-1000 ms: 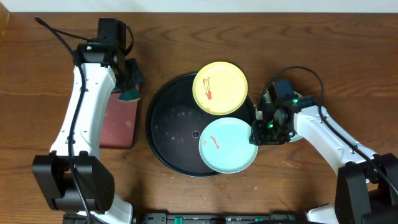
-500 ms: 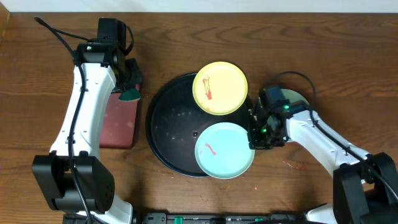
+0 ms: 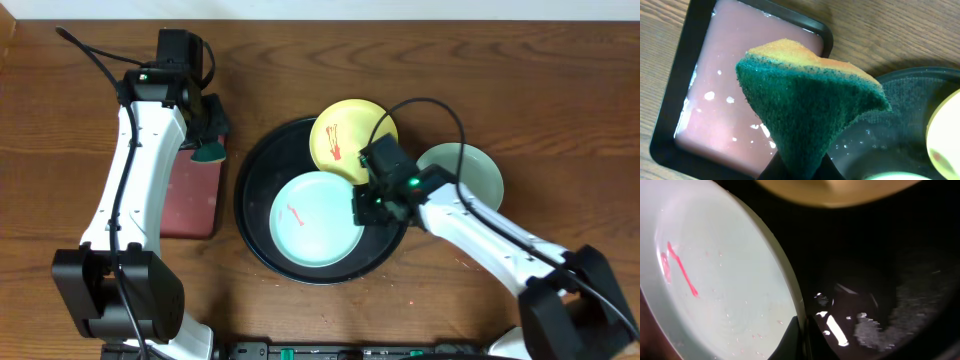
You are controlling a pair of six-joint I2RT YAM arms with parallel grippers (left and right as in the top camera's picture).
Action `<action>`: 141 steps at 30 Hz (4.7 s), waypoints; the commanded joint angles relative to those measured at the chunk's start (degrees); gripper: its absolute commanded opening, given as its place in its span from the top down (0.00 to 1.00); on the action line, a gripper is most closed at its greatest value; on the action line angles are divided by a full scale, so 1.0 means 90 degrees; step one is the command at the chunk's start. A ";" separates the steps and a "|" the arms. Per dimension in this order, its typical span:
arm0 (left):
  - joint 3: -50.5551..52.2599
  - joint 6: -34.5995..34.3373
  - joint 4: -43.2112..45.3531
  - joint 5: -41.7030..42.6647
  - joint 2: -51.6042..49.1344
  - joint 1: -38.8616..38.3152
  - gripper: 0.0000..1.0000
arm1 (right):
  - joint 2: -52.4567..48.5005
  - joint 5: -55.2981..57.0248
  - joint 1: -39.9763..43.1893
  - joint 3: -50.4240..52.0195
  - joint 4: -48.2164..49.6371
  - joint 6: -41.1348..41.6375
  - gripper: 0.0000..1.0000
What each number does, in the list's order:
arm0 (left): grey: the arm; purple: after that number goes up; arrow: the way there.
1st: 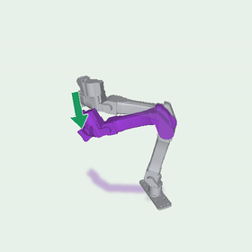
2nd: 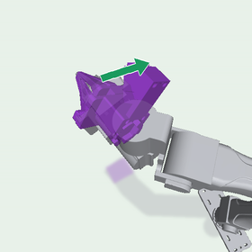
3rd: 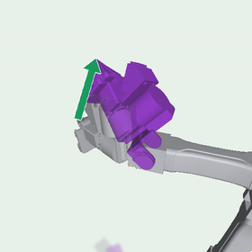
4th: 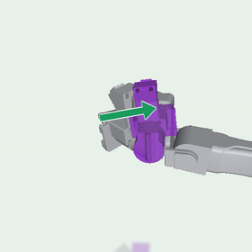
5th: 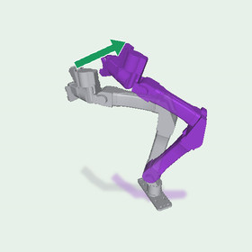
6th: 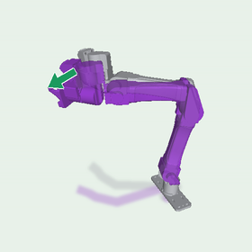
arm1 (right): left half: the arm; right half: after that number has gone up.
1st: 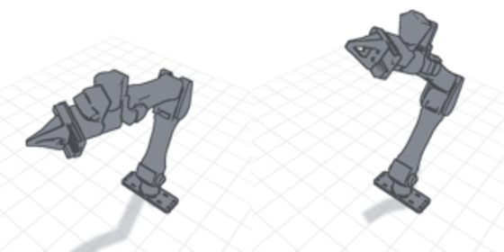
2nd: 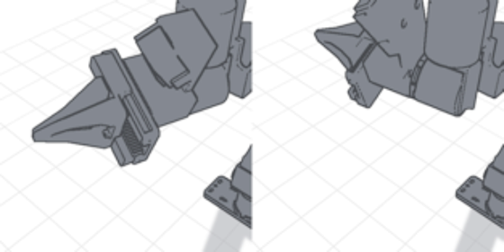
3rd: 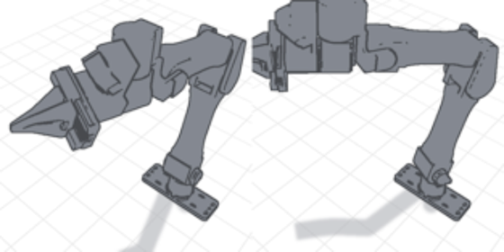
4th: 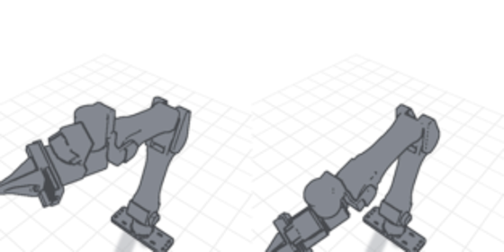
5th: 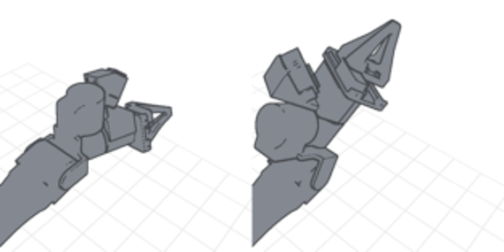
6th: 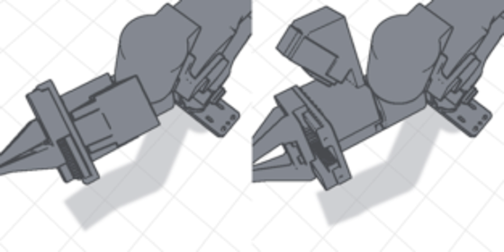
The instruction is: Clean dirty plates on tray and stack at the side
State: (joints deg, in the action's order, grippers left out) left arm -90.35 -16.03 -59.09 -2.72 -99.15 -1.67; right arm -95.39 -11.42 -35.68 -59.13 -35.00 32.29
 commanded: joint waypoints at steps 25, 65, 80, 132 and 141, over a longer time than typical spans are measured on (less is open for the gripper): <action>0.0124 0.0034 -0.0019 0.0367 0.0068 -0.0228 0.92 | -0.1780 -0.0335 -0.0049 -0.1248 -0.0551 -0.0457 0.73; 0.3886 -0.1428 0.2305 0.1894 0.0068 -0.2518 0.93 | -0.1836 -0.0284 -0.0039 -0.1304 -0.0658 -0.0333 0.99; 0.3888 -0.2586 0.1328 0.0522 0.0068 -0.2531 0.92 | -0.1836 -0.0287 -0.0039 -0.1304 -0.0656 -0.0333 0.99; 0.3888 -0.1474 0.2346 0.0007 0.0068 -0.2756 0.93 | -0.1836 -0.0289 -0.0039 -0.1304 -0.0636 -0.0330 0.99; 0.3888 -0.2147 0.1693 -0.0078 0.0068 -0.2793 0.92 | -0.1836 -0.0289 -0.0039 -0.1304 -0.0636 -0.0330 0.99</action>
State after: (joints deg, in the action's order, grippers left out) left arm -55.79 -34.41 -42.44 -1.80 -98.56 -27.14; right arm -111.18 -14.94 -36.25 -70.15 -40.64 28.69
